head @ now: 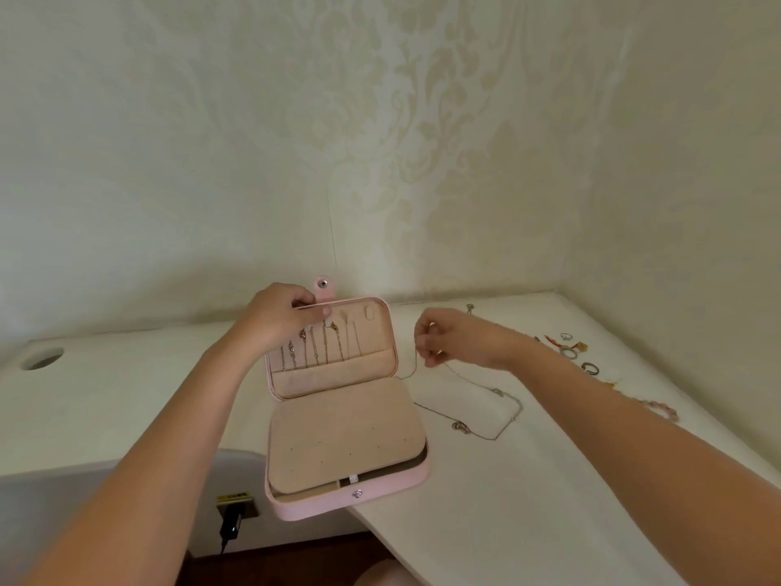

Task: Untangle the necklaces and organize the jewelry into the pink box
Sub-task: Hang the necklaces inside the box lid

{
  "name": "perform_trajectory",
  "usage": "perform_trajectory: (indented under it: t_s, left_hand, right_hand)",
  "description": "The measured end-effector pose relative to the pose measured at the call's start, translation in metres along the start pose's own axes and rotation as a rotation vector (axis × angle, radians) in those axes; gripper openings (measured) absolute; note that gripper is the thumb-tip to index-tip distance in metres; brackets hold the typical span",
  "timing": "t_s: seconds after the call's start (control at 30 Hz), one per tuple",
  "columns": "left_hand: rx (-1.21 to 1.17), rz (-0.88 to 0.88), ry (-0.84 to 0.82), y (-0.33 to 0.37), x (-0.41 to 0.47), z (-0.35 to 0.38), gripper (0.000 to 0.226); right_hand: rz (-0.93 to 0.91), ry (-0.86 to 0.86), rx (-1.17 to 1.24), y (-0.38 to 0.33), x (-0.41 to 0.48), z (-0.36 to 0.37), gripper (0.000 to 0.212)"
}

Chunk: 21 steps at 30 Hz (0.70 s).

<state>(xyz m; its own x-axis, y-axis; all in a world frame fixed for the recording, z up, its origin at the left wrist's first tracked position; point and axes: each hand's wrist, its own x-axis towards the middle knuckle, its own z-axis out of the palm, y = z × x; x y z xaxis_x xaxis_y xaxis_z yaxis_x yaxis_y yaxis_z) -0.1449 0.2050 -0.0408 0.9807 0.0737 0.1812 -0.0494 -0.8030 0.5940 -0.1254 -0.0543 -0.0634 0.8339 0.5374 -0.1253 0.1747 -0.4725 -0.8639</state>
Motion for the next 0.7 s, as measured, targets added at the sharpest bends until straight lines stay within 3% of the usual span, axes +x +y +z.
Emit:
perform_trajectory:
  t_s: [0.1,0.37,0.7]
  left_hand:
    - [0.039,0.005,0.026,0.002,-0.003,0.003,0.019]
    - [0.125,-0.043,0.017,0.005,-0.007,0.015,0.051]
    - [0.239,0.015,0.074,0.009,-0.007,0.024,0.024]
  right_hand:
    - [-0.056,-0.046,0.050,-0.030,-0.007,-0.019,0.013]
    - [-0.294,0.026,-0.204,-0.131,-0.032,-0.051,0.013]
    - [-0.460,0.120,-0.133,-0.189,-0.027,-0.064,0.015]
